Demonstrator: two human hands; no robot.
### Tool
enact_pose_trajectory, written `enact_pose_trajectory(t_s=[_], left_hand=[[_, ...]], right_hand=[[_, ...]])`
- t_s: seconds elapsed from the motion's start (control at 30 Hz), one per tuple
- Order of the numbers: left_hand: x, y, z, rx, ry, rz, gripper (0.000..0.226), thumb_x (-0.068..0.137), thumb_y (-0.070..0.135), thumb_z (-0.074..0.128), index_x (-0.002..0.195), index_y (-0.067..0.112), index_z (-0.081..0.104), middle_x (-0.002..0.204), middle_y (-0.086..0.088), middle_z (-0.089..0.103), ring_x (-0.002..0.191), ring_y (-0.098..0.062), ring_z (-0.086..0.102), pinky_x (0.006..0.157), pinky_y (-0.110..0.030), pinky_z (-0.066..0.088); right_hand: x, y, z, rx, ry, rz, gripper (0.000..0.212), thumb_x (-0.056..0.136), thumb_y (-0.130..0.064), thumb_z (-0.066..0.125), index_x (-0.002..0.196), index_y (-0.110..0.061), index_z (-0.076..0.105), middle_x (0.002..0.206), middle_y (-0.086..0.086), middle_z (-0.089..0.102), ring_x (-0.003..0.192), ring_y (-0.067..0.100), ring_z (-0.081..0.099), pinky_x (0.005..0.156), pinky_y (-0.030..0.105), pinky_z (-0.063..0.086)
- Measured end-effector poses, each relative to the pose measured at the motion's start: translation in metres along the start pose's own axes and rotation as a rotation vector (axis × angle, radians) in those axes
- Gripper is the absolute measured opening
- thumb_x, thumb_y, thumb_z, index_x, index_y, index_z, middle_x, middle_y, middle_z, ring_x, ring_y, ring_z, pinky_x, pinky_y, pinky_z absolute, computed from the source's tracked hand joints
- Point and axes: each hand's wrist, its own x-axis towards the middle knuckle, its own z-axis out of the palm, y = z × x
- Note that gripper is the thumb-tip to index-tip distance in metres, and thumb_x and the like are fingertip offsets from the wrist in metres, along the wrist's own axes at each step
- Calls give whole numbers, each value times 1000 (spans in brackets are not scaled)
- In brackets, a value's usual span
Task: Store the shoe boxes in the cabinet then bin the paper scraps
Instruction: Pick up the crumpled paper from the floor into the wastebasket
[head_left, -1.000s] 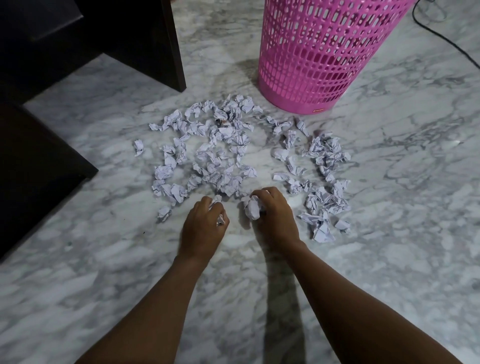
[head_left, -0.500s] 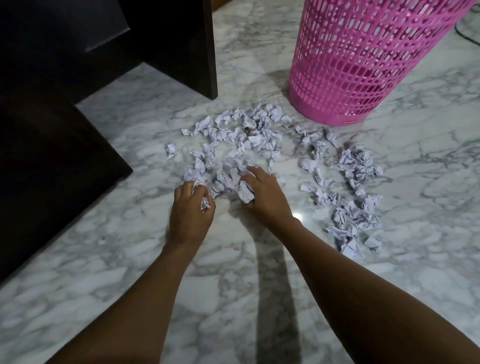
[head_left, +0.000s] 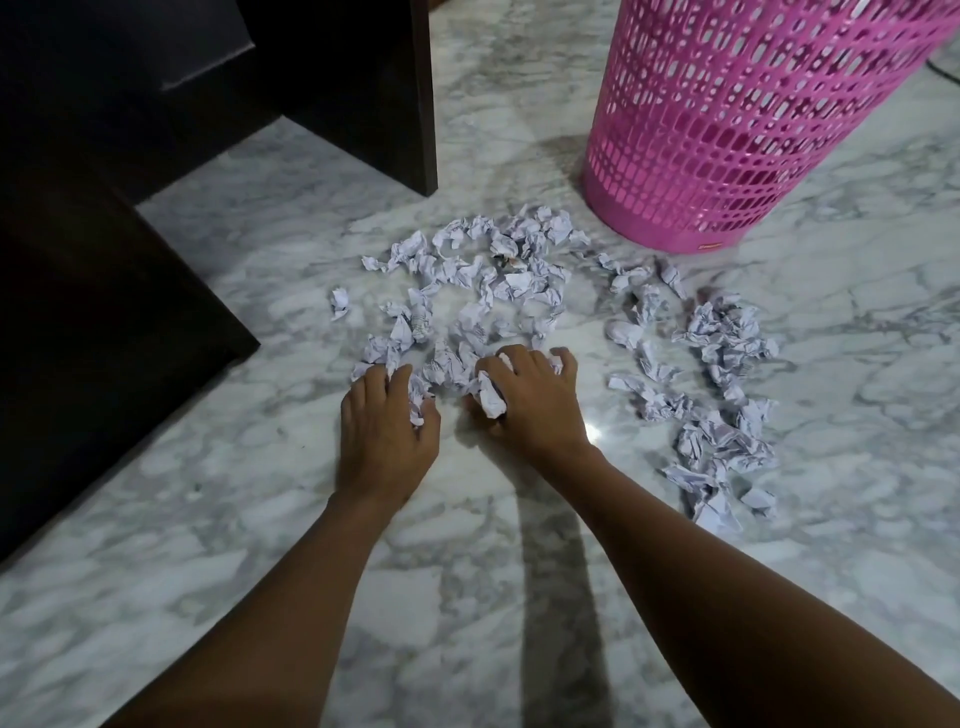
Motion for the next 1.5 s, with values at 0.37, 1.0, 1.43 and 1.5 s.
enact_pose_trajectory(t_s=[0.37,1.0,1.43,1.5], left_hand=[[15,8,7,-181,43,-109,35,87,42,66,83,7,63,112,-11,53,105,-32,53,73,-40,52],[25,3,19,-103,20,103,31,83,25,55,111,17,67,112,-9,59,99,-33,55,82,-40,47],[23,9,19,-149,66,42,29,88,42,62,98,16,69,102,-6,59,95,-28,51,78,-41,47],[23,7,20,-152,79,50,27,87,41,65,97,16,69,102,-6,59,94,-28,51,78,-40,47]], right_hand=[[4,6,6,318,2,-46,33,76,-29,67,105,-13,66,109,8,57,95,32,55,66,42,51],[-4,-1,1,474,5,43,14,74,-8,75,84,-13,65,85,4,54,79,20,53,62,33,41],[75,1,-9,352,-62,114,27,76,-8,73,102,-11,67,104,16,61,98,34,57,72,32,43],[77,8,1,268,-201,53,45,75,-18,79,117,-10,66,133,19,56,121,39,53,93,42,48]])
